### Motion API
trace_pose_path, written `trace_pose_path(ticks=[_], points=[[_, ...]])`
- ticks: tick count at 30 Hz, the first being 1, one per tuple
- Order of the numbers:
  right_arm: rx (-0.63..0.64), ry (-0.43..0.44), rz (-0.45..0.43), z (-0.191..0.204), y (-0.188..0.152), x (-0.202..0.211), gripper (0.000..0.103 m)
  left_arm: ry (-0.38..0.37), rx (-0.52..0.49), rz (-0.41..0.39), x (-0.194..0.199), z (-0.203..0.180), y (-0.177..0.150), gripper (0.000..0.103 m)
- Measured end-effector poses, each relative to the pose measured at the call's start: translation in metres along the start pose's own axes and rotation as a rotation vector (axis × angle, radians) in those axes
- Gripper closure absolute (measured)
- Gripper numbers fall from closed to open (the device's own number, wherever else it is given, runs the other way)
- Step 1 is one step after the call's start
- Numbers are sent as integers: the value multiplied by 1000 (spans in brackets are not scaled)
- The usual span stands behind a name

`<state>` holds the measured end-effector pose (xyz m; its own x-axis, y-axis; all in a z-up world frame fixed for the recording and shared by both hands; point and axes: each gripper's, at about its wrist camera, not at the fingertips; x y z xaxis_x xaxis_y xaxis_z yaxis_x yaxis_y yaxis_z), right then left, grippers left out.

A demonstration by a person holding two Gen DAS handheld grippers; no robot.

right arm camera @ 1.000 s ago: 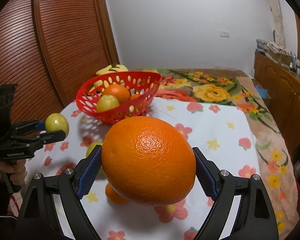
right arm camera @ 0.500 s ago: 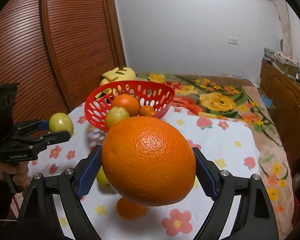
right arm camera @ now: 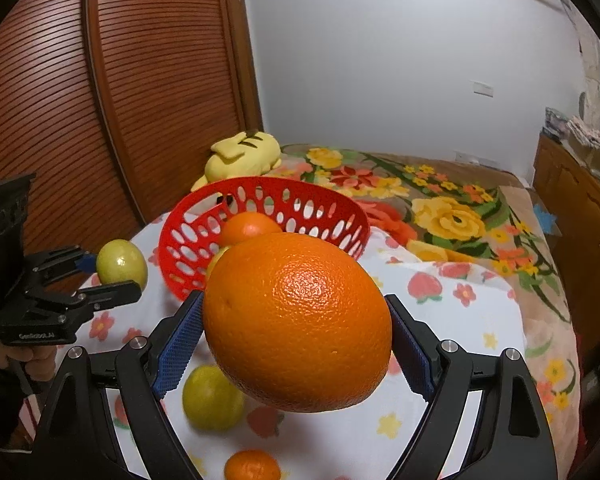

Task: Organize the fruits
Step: 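Carry the large orange and pomelo over the red basket with both tools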

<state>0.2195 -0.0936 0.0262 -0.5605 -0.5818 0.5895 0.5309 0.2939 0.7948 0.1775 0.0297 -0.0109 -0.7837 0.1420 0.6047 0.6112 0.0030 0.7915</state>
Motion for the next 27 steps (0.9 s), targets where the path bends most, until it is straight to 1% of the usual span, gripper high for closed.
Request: trace_pose_path(ticks=[16,27], points=[[54,9,74,-13,39,-60,14,-3,11,38,-39,19,28,48],[93,16,128,-18,48,-96,14,7,10,50,-56,28,40,48]])
Point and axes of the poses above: each gripper's, at about its wrist camera, not at the fingertips, and x roughly against the way its jaws point, z to its left, y to its top, and after that the axes turned 6 degrees about y, right-handed
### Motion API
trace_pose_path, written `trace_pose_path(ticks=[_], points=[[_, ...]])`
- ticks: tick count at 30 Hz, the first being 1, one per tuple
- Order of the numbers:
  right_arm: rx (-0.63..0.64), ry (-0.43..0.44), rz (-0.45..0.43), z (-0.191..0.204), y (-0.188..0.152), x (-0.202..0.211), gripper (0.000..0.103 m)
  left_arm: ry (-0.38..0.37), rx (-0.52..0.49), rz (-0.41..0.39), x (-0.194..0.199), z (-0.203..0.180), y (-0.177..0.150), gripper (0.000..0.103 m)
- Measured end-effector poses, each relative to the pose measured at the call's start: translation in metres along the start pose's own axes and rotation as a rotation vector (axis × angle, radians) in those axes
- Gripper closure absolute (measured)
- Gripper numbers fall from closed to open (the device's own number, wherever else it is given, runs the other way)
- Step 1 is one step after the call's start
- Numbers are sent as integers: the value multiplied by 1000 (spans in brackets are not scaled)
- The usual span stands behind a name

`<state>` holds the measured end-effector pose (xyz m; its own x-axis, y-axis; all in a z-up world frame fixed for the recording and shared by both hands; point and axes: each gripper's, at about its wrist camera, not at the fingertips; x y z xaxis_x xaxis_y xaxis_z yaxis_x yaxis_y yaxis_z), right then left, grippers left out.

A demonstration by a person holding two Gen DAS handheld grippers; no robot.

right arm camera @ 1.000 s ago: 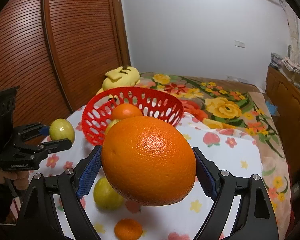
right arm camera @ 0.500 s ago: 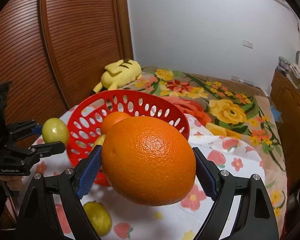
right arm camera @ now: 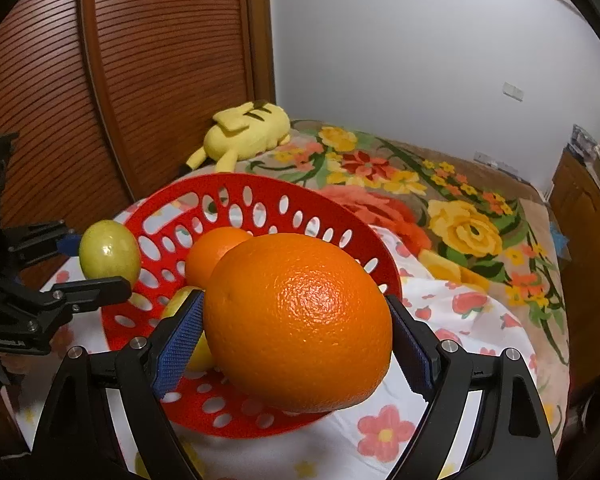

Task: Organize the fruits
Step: 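Carry the large orange and pomelo over the red basket with both tools, then open the right tool to drop the orange while the left tool releases the pomelo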

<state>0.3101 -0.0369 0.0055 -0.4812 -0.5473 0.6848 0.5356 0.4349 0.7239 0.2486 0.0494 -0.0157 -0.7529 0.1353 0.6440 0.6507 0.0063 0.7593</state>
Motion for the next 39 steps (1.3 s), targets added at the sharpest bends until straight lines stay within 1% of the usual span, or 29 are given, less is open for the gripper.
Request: trace_pose_path(ticks=[8,19,23,31,33,36,39], points=[[15,3,31,-2,3,-21,14,5,1,10,-8,3,2,47],[25,13,68,-3,1,-35,14,7,4,18,-13,5,1,47],[59,-7,87,2,-1,-41,14,8,5,18,-13,5,1,47],[72,-23,92,6,-3,-44,14,11,7,23,-16,7,0,47],[66,-23,74,5,-3,-43,14,12,8,25,-17,8,-1,47],[51,-6,7,3,6,-28,15,16,7,28,-18,8,-1,47],[56,-4,-14,5,11,-18,15,17,9,26,-17,8,-1,47]])
Point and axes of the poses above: each gripper's, at about its wrist camera, not at the fingertips, and x roughly against the way its jaws point, z to its left, y to its top, and after that the axes turned 6 degrees about y, right-handed
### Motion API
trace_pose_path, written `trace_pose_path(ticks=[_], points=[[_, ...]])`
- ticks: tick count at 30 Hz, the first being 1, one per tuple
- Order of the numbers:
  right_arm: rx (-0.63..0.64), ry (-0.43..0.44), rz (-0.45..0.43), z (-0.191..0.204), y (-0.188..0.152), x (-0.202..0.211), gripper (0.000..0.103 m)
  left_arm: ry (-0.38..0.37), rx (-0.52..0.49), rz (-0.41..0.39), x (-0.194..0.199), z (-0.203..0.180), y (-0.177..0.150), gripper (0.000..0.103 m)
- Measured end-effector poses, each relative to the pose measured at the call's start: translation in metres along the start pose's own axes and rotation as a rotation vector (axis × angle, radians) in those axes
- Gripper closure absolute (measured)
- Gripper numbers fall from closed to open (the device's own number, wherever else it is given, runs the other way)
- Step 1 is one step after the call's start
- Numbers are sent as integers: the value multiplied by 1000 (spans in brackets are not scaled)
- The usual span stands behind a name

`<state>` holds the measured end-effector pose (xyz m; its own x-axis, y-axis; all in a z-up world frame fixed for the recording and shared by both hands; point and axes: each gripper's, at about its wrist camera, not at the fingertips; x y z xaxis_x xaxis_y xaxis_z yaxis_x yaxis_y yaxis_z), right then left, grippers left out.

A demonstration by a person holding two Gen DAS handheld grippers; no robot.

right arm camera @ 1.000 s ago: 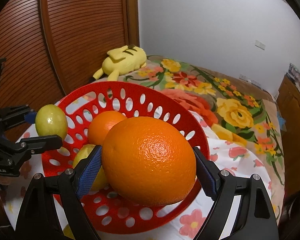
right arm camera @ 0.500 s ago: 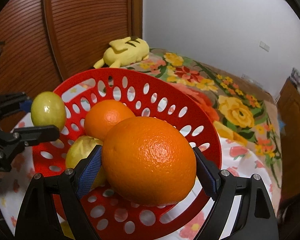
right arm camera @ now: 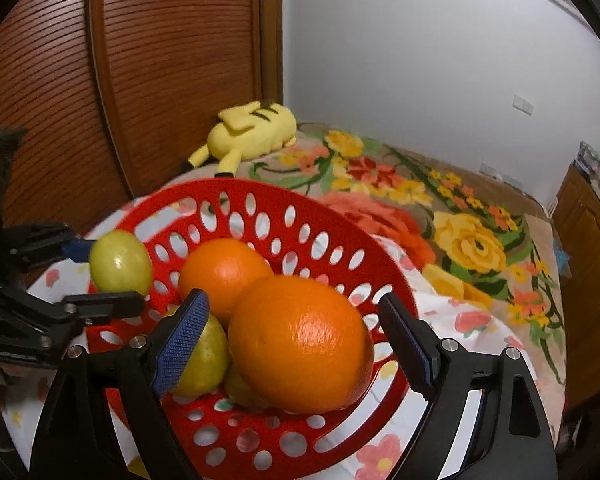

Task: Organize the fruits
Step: 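Open the right tool to drop the orange while the left tool releases the pomelo, then grasp the tangerine with the right tool while the left tool approaches the yellow pomelo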

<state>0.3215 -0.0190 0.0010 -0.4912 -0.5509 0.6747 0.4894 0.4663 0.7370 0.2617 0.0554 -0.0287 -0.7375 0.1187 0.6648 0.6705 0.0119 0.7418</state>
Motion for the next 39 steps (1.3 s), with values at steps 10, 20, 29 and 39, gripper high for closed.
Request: trace_pose_path(ticks=[10,20,29,39], points=[[6,3,-20,5,-2,13,15,9,-6,-7,1,0,3,47],[-4,26,-43,9,-9,25,15,32,-5,11,-5,-2,3,47],[-23,24,-52,8,-19,31,15,49,-7,-7,-1,-5,7,40],[-34,-12,-92,19,-29,66,15,44,-22,-56,34,-16,-4,38]])
Point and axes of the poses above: each gripper's, at about its wrist camera, not at the fingertips, and x roughly against the way its jaws point, z to its left, y to its top, and after that the axes turned 6 degrees about y, right-handed
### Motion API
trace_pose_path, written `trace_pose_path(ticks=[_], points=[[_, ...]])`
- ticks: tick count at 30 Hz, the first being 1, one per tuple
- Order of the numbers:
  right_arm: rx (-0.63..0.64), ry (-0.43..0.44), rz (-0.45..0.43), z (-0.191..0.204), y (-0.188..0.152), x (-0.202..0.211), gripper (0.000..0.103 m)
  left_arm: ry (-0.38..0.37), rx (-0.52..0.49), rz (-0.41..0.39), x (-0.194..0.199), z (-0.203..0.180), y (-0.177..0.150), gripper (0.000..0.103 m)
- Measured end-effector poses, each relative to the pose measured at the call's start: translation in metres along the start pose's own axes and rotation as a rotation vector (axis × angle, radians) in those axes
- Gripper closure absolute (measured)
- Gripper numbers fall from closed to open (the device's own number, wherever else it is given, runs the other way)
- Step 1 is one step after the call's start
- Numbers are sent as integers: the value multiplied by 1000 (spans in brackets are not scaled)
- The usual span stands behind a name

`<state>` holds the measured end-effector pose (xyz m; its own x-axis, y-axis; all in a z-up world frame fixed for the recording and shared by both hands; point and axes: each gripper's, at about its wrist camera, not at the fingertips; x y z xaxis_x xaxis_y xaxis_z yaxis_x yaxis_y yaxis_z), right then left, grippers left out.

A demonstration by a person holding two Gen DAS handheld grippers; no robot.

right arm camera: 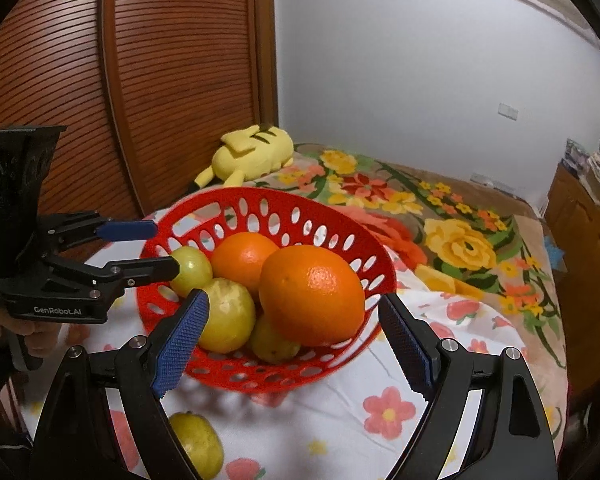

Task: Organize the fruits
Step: 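Grasp the tangerine with the right tool while the left tool approaches the yellow pomelo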

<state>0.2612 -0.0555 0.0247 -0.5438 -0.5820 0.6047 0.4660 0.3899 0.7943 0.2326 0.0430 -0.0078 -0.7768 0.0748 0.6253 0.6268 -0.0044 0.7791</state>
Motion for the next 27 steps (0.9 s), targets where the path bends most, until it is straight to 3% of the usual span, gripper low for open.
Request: trace_pose_path(ticks=[12,27], points=[[-34,-51,-37,28,-38,47,15,-39,-25,-26,38,-19,-34,37],[-138,-65,-13,43,-103,66,15,-68,-58,3,55,-46,-72,35]])
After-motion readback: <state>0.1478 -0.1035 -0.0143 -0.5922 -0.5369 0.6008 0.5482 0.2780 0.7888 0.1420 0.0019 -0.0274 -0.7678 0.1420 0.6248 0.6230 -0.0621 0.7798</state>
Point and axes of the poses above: each gripper's, at about its wrist camera, not at the fingertips, and x roughly against the way its jaws point, z to its left, y to its top, and after that the axes turned 6 degrees about y, right-handed
